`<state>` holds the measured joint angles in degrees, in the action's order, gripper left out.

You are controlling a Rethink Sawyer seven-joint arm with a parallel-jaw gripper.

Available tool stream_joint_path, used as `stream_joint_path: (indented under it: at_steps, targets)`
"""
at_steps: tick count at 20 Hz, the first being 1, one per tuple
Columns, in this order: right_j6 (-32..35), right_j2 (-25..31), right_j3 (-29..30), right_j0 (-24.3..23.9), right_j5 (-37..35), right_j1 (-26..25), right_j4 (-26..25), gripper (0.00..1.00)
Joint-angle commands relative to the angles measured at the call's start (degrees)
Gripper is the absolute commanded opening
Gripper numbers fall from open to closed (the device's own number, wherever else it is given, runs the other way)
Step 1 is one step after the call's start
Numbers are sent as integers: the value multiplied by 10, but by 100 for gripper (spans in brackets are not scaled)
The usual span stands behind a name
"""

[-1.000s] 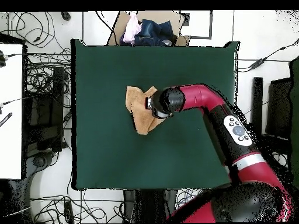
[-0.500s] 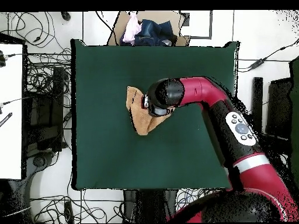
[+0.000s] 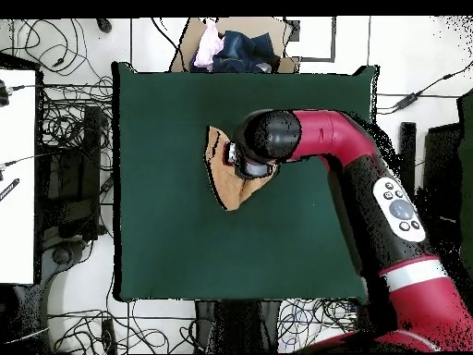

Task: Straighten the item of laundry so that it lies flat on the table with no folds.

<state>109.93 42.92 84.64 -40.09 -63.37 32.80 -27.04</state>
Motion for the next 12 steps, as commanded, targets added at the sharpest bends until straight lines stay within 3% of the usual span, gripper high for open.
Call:
stream_joint_path:
  at_steps: [1,12]
  targets:
    - [40,-41,63,17,-96,100,57,0]
    - [-25,-34,114,-37,-155,201,114,0]
